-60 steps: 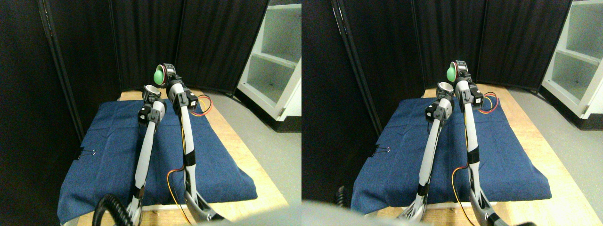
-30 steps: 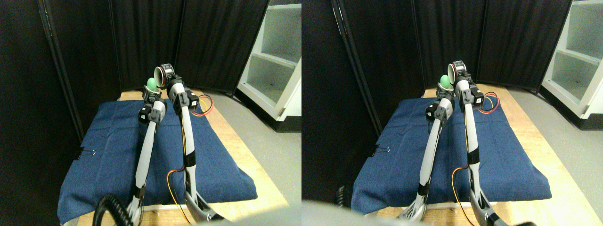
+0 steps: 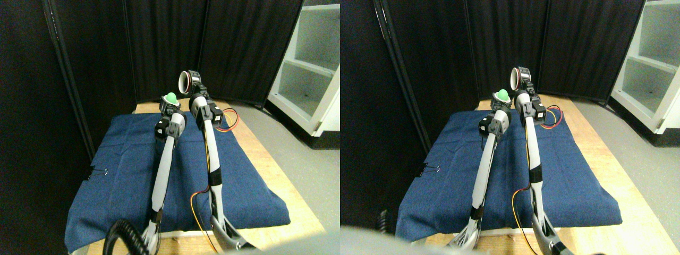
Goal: Pour (bimanual)
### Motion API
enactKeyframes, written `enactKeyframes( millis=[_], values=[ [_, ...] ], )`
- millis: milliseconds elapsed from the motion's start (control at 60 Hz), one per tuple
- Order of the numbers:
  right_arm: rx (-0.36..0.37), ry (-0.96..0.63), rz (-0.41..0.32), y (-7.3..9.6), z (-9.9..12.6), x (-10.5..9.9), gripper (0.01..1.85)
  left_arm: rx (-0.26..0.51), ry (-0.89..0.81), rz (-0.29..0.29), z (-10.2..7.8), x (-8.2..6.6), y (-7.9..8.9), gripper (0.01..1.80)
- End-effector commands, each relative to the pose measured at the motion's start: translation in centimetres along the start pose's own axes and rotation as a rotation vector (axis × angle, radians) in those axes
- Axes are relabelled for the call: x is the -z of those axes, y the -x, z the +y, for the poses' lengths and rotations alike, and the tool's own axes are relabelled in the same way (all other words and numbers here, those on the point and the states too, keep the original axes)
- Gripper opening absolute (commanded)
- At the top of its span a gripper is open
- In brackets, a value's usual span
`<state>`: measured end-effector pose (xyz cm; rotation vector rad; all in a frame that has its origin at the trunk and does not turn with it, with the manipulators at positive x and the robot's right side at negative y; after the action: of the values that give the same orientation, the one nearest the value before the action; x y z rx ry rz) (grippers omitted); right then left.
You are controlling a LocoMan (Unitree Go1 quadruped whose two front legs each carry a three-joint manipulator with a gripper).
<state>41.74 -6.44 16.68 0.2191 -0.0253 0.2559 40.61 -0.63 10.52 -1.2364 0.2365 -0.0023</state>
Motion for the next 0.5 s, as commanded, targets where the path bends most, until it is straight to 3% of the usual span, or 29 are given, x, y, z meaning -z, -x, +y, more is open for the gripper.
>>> enactKeyframes(
  millis=[17,83,267,367,500],
  values=[
    [0.009,-0.036,-0.062,-0.2,-0.3,-0.8,0.33,0.042,0.017,-0.006,-0.7,-0.1,-0.2,0.33],
    [0.057,-0.117,-0.090,-0.2,-0.5,-0.9,0.33,0.043,0.017,-0.015,-0.8,-0.1,-0.2,0.33],
    [0.048,-0.423,-0.138,-0.6,-1.6,-0.8,0.33,0.044,0.010,-0.011,-0.8,-0.4,-0.3,0.33],
    [0.095,-0.556,-0.158,-0.6,-1.8,-0.9,0.33,0.049,0.005,-0.006,-0.8,-0.6,-0.4,0.33],
    [0.159,-0.590,-0.183,-0.1,-1.7,-0.9,0.33,0.053,-0.009,-0.012,-0.7,-0.7,-0.5,0.33]
  ],
)
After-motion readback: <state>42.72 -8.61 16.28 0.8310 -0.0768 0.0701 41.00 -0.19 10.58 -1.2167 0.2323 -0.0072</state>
